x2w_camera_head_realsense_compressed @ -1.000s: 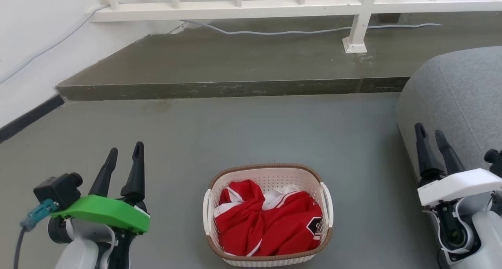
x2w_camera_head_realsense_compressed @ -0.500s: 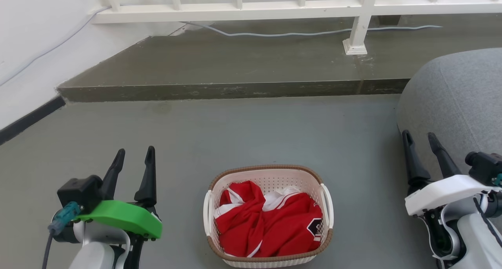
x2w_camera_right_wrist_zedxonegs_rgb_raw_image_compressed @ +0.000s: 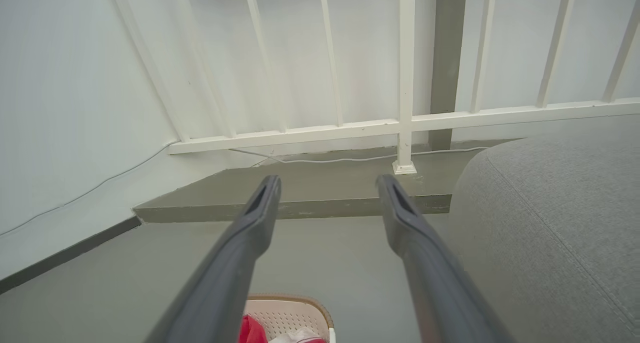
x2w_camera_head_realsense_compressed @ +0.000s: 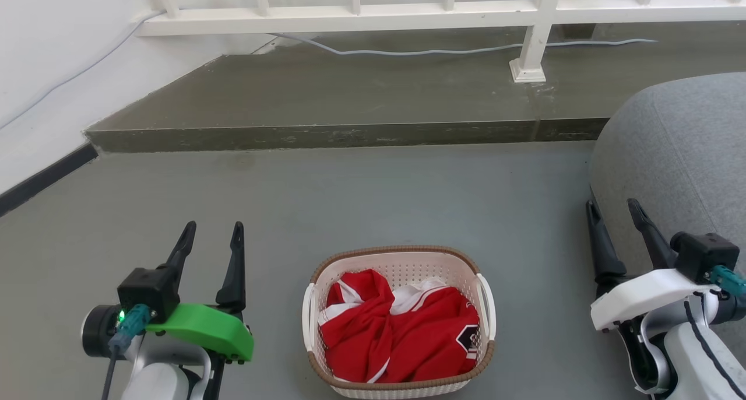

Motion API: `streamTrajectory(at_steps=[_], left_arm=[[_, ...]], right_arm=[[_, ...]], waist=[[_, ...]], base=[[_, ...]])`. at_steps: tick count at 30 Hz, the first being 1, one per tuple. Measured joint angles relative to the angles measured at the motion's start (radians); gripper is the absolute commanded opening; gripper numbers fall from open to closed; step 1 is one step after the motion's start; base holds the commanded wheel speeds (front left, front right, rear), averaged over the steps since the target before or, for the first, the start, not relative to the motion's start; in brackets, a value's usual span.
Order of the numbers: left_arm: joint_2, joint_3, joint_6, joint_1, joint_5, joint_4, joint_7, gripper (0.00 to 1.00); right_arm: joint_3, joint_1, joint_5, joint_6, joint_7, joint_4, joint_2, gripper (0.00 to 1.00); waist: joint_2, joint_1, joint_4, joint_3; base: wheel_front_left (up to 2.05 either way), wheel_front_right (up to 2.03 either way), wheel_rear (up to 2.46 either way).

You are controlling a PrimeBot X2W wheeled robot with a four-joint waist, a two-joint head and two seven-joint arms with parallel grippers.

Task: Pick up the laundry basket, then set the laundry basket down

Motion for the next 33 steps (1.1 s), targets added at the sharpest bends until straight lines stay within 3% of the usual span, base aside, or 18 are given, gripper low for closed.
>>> streamTrajectory(at_steps=[10, 33], left_arm=[[-0.022, -0.006, 0.022, 0.000, 0.076, -0.010, -0.001, 1.00], [-0.026, -0.005, 0.023, 0.000, 0.075, -0.008, 0.009, 1.00]], right_arm=[[0.009, 0.000, -0.088, -0.012, -0.037, 0.013, 0.001, 1.00], [-0.005, -0.001, -0.074, -0.002, -0.038, 0.044, 0.012, 1.00]], waist=[[0.0000, 0.0000, 0.002, 0.005], [0.0000, 0.0000, 0.006, 0.016]], base=[[0.00, 0.00, 0.00], [0.00, 0.00, 0.00]])
